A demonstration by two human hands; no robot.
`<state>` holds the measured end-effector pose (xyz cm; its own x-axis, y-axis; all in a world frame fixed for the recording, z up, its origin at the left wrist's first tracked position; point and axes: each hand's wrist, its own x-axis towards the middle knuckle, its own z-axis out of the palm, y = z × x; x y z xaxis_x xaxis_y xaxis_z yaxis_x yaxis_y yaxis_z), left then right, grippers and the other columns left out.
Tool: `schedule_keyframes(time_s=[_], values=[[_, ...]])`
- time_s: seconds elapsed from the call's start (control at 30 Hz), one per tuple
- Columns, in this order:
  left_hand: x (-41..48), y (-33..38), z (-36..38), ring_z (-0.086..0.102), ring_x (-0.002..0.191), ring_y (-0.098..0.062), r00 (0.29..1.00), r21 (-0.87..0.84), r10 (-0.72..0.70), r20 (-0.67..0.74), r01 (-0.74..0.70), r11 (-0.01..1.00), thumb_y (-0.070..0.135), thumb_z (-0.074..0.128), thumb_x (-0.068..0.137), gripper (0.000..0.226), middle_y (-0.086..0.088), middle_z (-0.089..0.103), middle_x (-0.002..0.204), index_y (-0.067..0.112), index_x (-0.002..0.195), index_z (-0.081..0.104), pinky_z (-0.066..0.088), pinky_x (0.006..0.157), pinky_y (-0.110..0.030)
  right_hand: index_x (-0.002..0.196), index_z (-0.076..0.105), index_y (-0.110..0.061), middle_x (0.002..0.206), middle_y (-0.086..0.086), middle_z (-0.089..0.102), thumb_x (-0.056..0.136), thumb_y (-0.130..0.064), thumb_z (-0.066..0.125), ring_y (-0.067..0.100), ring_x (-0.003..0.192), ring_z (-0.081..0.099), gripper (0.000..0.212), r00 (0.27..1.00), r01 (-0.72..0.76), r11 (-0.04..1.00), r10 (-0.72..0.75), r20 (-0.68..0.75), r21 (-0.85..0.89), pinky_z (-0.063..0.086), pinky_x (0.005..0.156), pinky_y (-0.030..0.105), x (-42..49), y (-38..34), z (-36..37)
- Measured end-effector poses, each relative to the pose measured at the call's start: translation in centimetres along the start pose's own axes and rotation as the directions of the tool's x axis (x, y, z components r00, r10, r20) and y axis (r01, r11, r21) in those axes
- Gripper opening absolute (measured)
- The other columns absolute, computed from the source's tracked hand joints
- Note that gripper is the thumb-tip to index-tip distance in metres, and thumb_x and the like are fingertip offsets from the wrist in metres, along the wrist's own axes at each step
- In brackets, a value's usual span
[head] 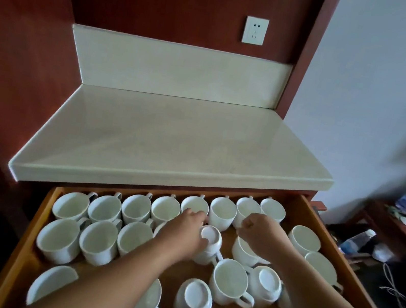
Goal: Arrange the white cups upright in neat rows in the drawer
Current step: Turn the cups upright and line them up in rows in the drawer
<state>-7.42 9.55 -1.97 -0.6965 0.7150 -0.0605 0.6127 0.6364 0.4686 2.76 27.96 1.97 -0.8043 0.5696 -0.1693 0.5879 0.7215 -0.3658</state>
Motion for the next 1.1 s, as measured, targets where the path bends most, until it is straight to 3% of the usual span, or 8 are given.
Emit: schedule_keyframes(time_s=[0.23,0.37,0.47,0.67,0.73,0.87,0.97,1.1], values=[[3.7,4.6,4.7,0.062,0.112,-0.037,0.969,0.222,-0.239,0.057,0.221,0.95,0.042,0.064,0.086,0.047,-0.012,0.055,0.125,0.02,0.126,0.054,0.051,0.087,-0.041,0.097,0.072,-0.011,0.091,0.008,0.076,0.084,-0.03,0.068,0.027,0.087,0.071,0.023,0.984,0.078,0.992,-0.093,0.153,0.099,0.058,0.073,0.037,3.9,5.7,-1.1],[4.4,6.1,6.1,0.06,0.117,-0.034,0.931,0.191,-0.364,0.015,0.354,0.915,0.043,0.065,0.086,0.051,-0.011,0.054,0.129,0.022,0.131,0.052,0.05,0.09,-0.039,0.093,0.07,-0.014,0.088,0.007,0.076,0.085,-0.031,0.068,0.023,0.076,0.071,0.019,0.961,0.15,0.976,-0.182,0.207,0.158,0.055,0.063,0.033,5.2,7.8,-1.6],[4.2,6.7,6.2,0.063,0.113,-0.033,0.918,0.156,-0.395,-0.032,0.395,0.905,0.033,0.064,0.087,0.049,-0.01,0.051,0.129,0.023,0.133,0.051,0.052,0.09,-0.039,0.092,0.071,-0.017,0.085,0.005,0.076,0.086,-0.031,0.069,0.021,0.08,0.073,0.015,0.946,0.181,0.968,-0.219,0.238,0.172,0.06,0.072,0.037,5.6,8.5,-1.8],[2.1,7.9,3.4,0.063,0.097,-0.028,0.891,0.095,-0.409,-0.196,0.432,0.897,0.041,0.077,0.08,0.053,-0.002,0.047,0.122,0.03,0.123,0.05,0.048,0.071,-0.035,0.091,0.07,-0.003,0.07,0.005,0.072,0.087,-0.03,0.071,0.011,0.057,0.067,0.027,0.907,0.195,0.937,-0.284,0.312,0.289,0.059,0.071,0.036,6.8,8.1,-1.7],[1.0,8.5,1.6,0.061,0.097,-0.024,0.877,0.034,-0.392,-0.278,0.417,0.908,0.044,0.077,0.078,0.052,0.003,0.047,0.119,0.035,0.121,0.049,0.043,0.068,-0.033,0.093,0.072,-0.008,0.074,0.004,0.074,0.088,-0.038,0.071,0.018,0.065,0.071,0.031,0.888,0.153,0.915,-0.293,0.354,0.373,0.059,0.076,0.037,6.7,6.9,-1.7],[-1.0,8.8,-1.7,0.057,0.101,-0.013,0.808,-0.309,-0.413,-0.421,0.3,0.902,0.042,0.081,0.068,0.051,0.014,0.052,0.112,0.044,0.109,0.05,0.05,0.081,-0.033,0.104,0.073,-0.013,0.101,0.009,0.074,0.091,-0.057,0.067,0.024,0.087,0.071,0.046,0.838,-0.058,0.759,-0.317,0.445,0.649,0.06,0.084,0.041,5.2,3.3,-2.6],[-1.7,8.9,-2.8,0.061,0.106,-0.014,0.781,-0.634,-0.479,-0.401,0.141,0.76,0.048,0.082,0.058,0.06,0.009,0.061,0.117,0.05,0.11,0.052,0.053,0.085,-0.035,0.107,0.074,-0.011,0.098,0.01,0.076,0.086,-0.064,0.07,0.03,0.09,0.07,0.058,0.77,-0.229,0.565,-0.393,0.503,0.792,0.059,0.085,0.044,4.1,1.2,-4.0],[-1.8,8.3,-3.3,0.057,0.119,-0.007,0.848,-0.659,-0.397,-0.35,0.078,0.748,0.046,0.085,0.056,0.088,0.013,0.05,0.136,0.053,0.134,0.046,0.053,0.096,-0.03,0.117,0.07,0.002,0.116,0.028,0.07,0.087,-0.039,0.077,0.04,0.097,0.07,0.051,0.763,-0.207,0.415,-0.498,0.412,0.886,0.053,0.099,0.057,3.5,-0.7,-5.7]])
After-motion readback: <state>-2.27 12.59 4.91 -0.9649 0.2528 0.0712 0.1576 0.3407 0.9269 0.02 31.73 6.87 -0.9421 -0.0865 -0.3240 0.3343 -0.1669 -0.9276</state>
